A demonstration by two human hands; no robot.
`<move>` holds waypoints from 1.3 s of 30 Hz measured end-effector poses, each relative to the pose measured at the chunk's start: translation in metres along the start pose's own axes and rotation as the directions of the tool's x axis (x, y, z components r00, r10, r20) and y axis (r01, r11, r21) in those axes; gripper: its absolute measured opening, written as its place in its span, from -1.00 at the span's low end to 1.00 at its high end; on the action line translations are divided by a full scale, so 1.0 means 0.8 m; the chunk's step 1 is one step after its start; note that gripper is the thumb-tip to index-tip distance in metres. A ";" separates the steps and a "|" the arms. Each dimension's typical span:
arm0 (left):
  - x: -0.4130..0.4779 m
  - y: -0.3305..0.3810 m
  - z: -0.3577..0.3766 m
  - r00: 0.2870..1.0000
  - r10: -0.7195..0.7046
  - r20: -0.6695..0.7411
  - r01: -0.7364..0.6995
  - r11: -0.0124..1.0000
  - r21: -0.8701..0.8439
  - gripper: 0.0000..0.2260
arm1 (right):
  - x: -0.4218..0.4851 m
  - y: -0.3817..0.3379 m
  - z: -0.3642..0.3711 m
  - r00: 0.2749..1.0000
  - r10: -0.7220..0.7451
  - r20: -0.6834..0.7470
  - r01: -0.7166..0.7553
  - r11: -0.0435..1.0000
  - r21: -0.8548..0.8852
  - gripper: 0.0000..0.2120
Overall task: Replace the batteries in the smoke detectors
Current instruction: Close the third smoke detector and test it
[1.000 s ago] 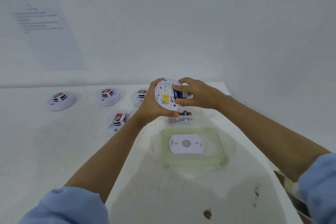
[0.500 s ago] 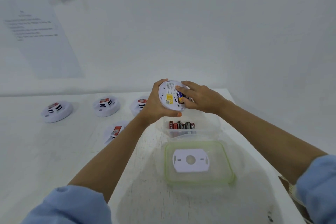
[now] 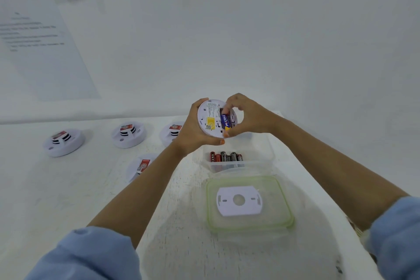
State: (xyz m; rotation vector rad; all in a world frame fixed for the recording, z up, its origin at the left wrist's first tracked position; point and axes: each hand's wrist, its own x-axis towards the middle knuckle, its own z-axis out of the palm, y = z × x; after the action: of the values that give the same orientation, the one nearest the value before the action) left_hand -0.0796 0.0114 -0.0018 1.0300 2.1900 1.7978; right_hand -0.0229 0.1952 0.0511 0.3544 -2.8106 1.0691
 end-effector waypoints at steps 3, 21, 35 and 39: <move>-0.002 -0.003 -0.003 1.000 0.005 -0.020 -0.005 1.000 0.007 -0.06 | -0.009 -0.003 -0.011 0.991 0.128 0.039 -0.127 0.991 -0.034 -0.51; -0.015 0.015 -0.005 0.998 0.048 -0.038 -0.047 0.999 0.017 -0.06 | -0.020 -0.023 0.004 0.937 0.208 -0.282 -0.216 0.976 0.004 -0.84; -0.009 0.016 0.010 0.993 0.112 -0.045 -0.112 0.994 0.015 -0.10 | -0.002 -0.039 0.025 0.917 0.249 -0.313 -0.216 0.967 0.135 -0.91; -0.006 0.016 0.008 0.991 0.128 -0.027 -0.128 0.992 0.005 -0.07 | -0.006 -0.038 0.025 0.918 0.220 -0.329 -0.181 0.973 0.145 -0.86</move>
State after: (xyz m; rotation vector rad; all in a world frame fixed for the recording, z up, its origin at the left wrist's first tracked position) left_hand -0.0672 0.0148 0.0061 1.1786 2.1902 1.8720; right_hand -0.0112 0.1610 0.0548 -0.1111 -2.5187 1.1981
